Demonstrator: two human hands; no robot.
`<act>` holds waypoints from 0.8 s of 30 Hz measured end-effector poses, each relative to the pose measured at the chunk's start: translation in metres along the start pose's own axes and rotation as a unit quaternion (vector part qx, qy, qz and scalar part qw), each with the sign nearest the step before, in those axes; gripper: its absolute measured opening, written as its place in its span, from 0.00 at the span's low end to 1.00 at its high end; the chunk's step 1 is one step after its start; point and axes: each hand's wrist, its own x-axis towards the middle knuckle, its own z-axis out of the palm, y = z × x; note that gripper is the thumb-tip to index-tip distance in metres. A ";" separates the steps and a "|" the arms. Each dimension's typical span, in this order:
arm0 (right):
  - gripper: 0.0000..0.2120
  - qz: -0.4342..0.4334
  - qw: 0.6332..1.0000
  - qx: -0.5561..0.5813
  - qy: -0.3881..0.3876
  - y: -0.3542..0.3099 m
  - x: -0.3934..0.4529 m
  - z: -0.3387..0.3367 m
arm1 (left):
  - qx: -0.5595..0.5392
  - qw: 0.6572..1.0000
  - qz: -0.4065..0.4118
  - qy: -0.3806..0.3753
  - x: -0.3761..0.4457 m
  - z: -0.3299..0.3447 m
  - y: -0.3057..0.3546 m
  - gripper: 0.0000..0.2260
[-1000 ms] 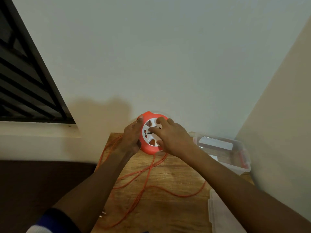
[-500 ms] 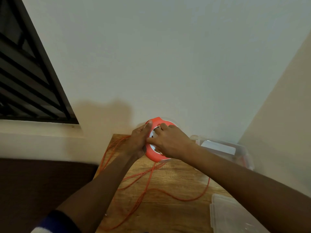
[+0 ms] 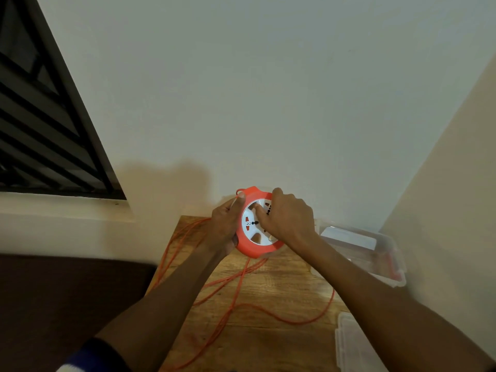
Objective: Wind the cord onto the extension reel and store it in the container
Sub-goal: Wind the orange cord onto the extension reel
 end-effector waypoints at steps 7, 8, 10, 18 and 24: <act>0.16 -0.240 0.968 -0.066 0.018 0.011 -0.011 -0.008 | 0.003 0.999 -0.032 -0.005 0.004 -0.004 0.000 0.18; 0.18 -0.275 0.960 -0.057 0.000 0.013 -0.013 -0.011 | -0.001 0.999 -0.036 -0.006 0.005 -0.005 0.001 0.18; 0.20 -0.325 0.943 -0.059 -0.046 0.013 -0.016 -0.015 | -0.013 0.999 -0.040 -0.016 0.005 -0.006 0.002 0.19; 0.32 -0.327 0.930 -0.165 -0.011 -0.002 -0.016 -0.020 | 0.017 0.998 -0.028 -0.054 0.001 0.002 0.008 0.23; 0.31 -0.252 0.960 -0.111 0.042 -0.007 -0.011 -0.016 | 0.058 0.997 0.000 -0.049 -0.002 0.004 0.012 0.18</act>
